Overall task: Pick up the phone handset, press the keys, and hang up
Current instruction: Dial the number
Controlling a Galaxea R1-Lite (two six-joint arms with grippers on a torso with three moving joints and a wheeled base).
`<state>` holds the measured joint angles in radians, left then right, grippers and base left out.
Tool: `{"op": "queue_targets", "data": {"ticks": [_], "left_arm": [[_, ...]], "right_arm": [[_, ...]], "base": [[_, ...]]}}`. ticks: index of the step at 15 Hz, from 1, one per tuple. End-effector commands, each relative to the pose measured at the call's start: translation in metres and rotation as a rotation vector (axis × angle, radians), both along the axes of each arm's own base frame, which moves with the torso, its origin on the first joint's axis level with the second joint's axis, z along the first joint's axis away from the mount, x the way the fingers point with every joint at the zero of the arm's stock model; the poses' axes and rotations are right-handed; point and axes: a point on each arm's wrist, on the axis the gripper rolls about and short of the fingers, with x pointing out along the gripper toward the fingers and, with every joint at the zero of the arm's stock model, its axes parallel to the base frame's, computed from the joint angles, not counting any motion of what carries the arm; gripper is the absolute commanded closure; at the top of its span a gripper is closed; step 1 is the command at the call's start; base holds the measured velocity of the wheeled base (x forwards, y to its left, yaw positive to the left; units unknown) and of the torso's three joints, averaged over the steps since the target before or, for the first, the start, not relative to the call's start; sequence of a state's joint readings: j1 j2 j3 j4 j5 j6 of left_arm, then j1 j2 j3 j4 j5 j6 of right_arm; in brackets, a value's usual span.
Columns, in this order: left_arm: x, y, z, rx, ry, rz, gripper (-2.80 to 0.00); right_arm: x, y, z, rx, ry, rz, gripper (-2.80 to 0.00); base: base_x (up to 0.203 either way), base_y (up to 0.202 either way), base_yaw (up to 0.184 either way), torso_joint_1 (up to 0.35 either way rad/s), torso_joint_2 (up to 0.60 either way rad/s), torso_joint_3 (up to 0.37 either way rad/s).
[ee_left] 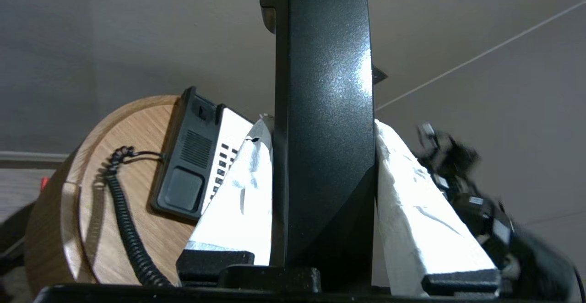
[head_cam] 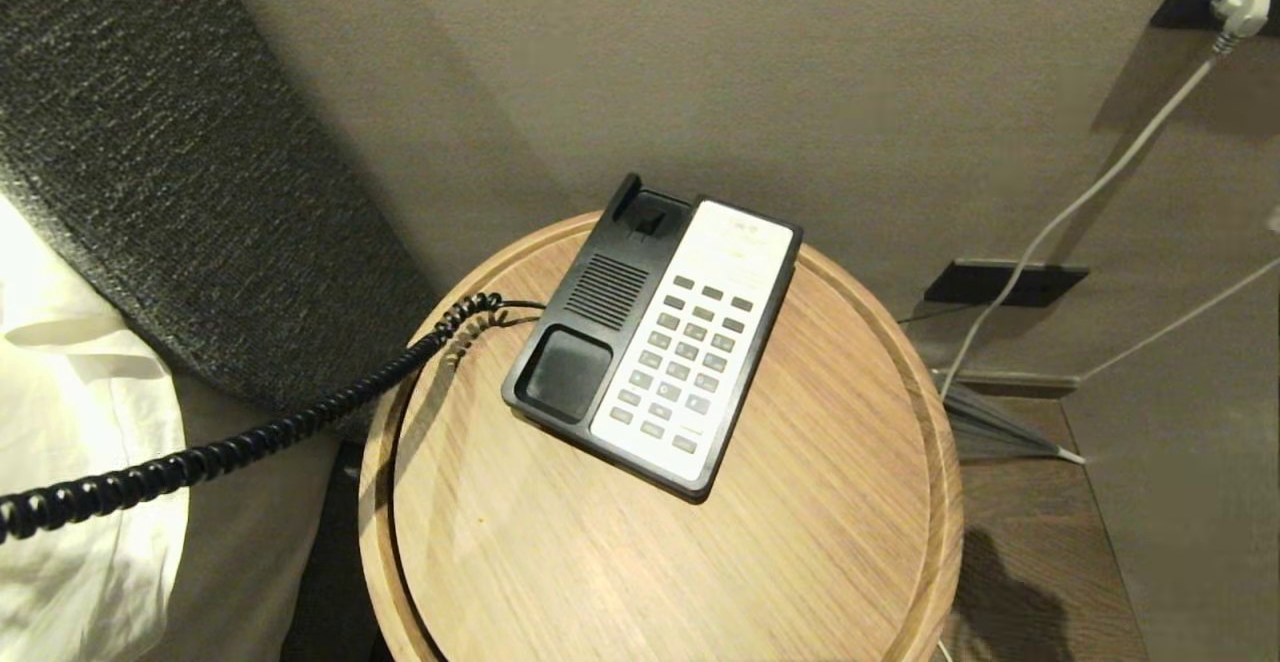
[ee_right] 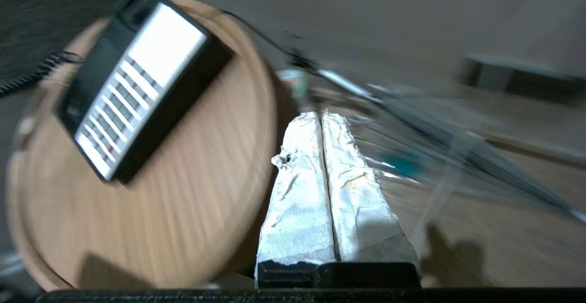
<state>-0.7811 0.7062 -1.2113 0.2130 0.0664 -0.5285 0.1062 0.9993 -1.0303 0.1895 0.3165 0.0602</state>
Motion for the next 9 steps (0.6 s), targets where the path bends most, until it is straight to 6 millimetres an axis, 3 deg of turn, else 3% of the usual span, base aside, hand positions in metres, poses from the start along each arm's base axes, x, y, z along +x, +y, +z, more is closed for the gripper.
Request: {"op": "queue_targets", "data": {"ticks": [1,5,9], "left_arm": [[0.001,-0.001,0.001,0.000,0.006,0.003,0.00],[0.001,-0.001,0.000,-0.002,0.004,0.005,0.00],[0.001,-0.001,-0.003,0.005,0.009,0.003,0.00]], "right_arm": [[0.076,0.051,-0.007,-0.017,0.158,0.157,0.00],[0.097,0.140,-0.009,0.022,0.235,0.214,0.00],[0.087,0.182,-0.020,0.027,0.270,0.260,0.00]], "base": [[0.000,0.000,0.000,0.000,0.00,0.000],[0.000,0.000,0.000,0.000,0.00,0.000],[0.000,0.000,0.000,0.000,0.00,0.000]]}}
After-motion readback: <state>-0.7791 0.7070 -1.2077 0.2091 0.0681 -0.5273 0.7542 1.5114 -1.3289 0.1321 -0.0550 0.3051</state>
